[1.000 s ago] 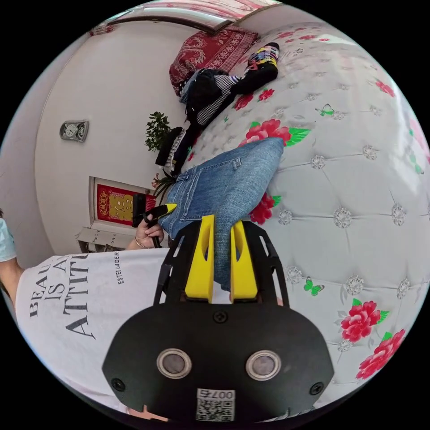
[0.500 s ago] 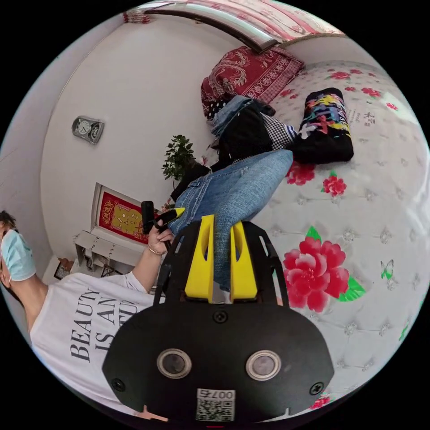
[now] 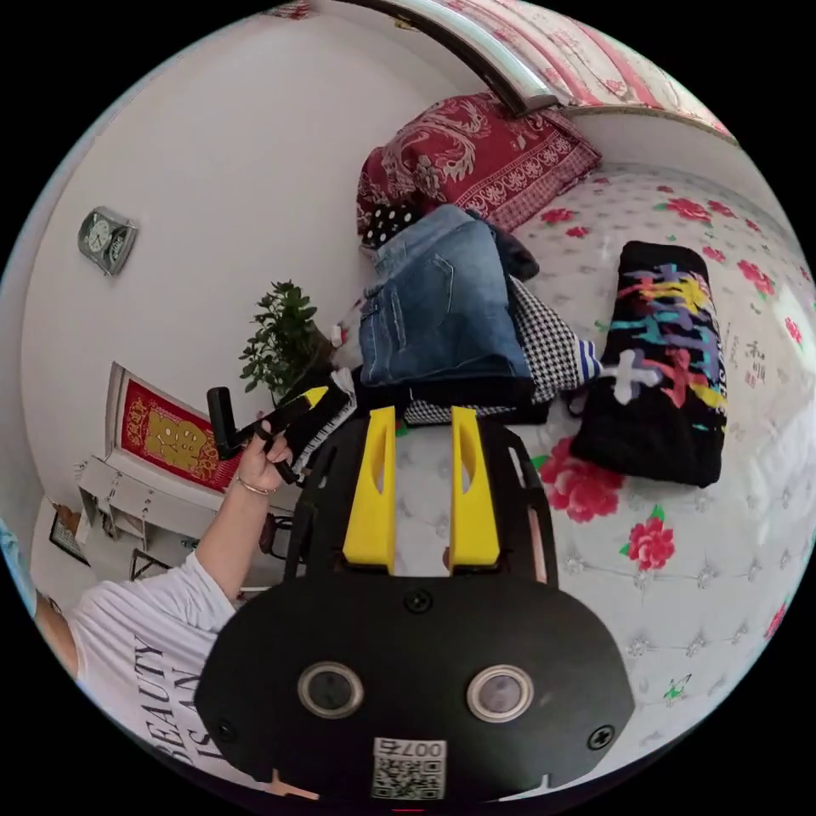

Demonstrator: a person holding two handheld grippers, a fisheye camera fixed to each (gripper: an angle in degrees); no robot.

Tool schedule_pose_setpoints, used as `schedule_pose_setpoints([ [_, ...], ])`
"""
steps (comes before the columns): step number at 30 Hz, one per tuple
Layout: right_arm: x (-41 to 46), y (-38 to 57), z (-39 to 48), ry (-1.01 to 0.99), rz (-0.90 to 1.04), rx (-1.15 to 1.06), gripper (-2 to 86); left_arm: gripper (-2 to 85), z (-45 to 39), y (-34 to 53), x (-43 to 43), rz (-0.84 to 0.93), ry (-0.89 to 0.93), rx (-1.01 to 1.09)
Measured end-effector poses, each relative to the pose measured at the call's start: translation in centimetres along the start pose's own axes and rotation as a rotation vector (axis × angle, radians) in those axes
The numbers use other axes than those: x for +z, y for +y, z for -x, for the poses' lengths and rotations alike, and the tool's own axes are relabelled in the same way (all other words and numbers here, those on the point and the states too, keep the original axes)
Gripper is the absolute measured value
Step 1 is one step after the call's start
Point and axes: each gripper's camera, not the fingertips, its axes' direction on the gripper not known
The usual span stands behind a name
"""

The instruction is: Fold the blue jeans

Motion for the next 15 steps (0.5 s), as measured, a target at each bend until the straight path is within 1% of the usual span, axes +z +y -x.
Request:
schedule_pose_setpoints([
  [2,1.6,6.5,-2.2,0.089,0.091,0.042,4.7,13.4,-3.9,7.4,3.6,0.13,-0.038,0.087],
  [3,2.2,11.5,-3.7,0.157,0.165,0.09,4.5,13.2,-5.0,9.3,4.4,0.165,-0.05,0.105],
  [4,2.3,14.1,-4.3,0.188,0.203,0.116,4.4,12.3,-7.4,12.9,5.6,0.233,-0.063,0.136],
  [5,2.0,19.2,-5.1,0.253,0.284,0.161,4.3,11.5,-10.1,16.3,6.6,0.302,-0.054,0.165],
  [7,0.2,28.3,-5.0,0.403,0.451,0.202,4.1,10.1,-14.2,20.4,7.2,0.372,-0.046,0.196],
  [8,-0.5,30.2,-4.7,0.442,0.483,0.202,4.1,8.7,-17.1,22.5,7.6,0.414,-0.038,0.216],
  [9,-1.9,33.6,-4.0,0.509,0.537,0.202,4.0,8.0,-18.5,23.3,7.8,0.433,-0.029,0.227],
  [11,-3.6,37.8,-3.2,0.558,0.602,0.214,3.8,5.4,-24.3,25.9,9.0,0.501,0.003,0.312],
  [13,-4.6,41.6,-3.0,0.557,0.657,0.236,3.4,2.5,-28.5,27.1,10.4,0.568,0.005,0.391],
  [14,-4.6,42.3,-3.0,0.544,0.668,0.234,3.2,0.9,-31.1,27.6,11.2,0.608,-0.019,0.434],
  [15,-5.2,43.2,-2.6,0.558,0.627,0.208,2.9,0.4,-32.3,27.7,11.5,0.62,-0.028,0.456],
])
